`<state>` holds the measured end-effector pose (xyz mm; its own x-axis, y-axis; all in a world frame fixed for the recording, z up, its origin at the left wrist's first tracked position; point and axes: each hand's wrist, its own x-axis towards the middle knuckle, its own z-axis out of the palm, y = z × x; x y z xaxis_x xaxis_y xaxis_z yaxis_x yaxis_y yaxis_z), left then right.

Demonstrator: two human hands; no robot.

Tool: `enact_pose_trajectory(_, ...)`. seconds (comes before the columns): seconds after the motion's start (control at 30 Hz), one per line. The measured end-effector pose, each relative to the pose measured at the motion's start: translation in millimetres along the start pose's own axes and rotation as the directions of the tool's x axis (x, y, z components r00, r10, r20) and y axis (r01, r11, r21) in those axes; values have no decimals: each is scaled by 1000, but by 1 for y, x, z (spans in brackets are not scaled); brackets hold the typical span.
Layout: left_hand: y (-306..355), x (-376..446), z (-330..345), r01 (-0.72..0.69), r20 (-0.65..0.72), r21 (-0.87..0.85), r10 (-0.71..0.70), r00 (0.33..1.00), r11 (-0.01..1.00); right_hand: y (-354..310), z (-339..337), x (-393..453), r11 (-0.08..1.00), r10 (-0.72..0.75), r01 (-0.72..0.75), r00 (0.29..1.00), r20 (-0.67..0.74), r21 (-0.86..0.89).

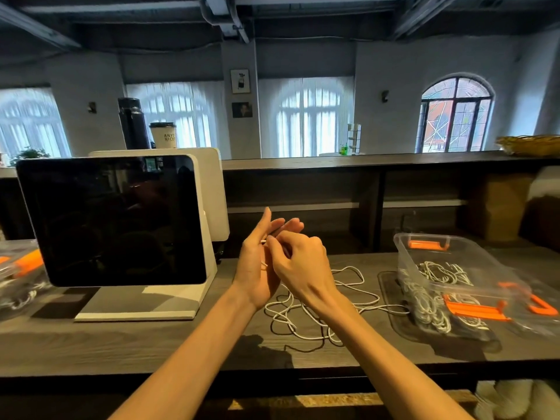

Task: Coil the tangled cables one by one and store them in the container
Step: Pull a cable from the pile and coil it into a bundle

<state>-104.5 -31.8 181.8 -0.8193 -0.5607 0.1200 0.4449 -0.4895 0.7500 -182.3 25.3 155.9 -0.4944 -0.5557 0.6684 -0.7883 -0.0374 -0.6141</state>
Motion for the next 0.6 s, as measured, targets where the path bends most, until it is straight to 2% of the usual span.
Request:
enact_pose_trajectory(0.1,-3,5,-1,-44,-66,85,50,997,995,-4,-3,-3,997,-6,-1,995,101,77)
enact_pose_trajectory(0.2,8,14,-9,-92,-210,18,94,973,996,-3,-9,-7,988,13,-47,973,229,144)
enact_pose_trajectory(0.27,18,19,-16,-124,-265,-38,110,958,991,5,-14,-8,990,36,-67,971,235,124)
enact_pose_trajectory(0.33,24,22,-17,-136,-298,-32,120,947,990,13,-17,-8,999,13,-21,986,167,44)
enact_pose_trajectory(0.4,24,22,-17,-107,-272,35,112,956,994,17,-18,-7,1000,-16,14,992,122,19)
enact_pose_trajectory(0.6,19,18,-8,-48,-75,373,82,994,927,12,-10,-5,1000,-17,14,984,179,23)
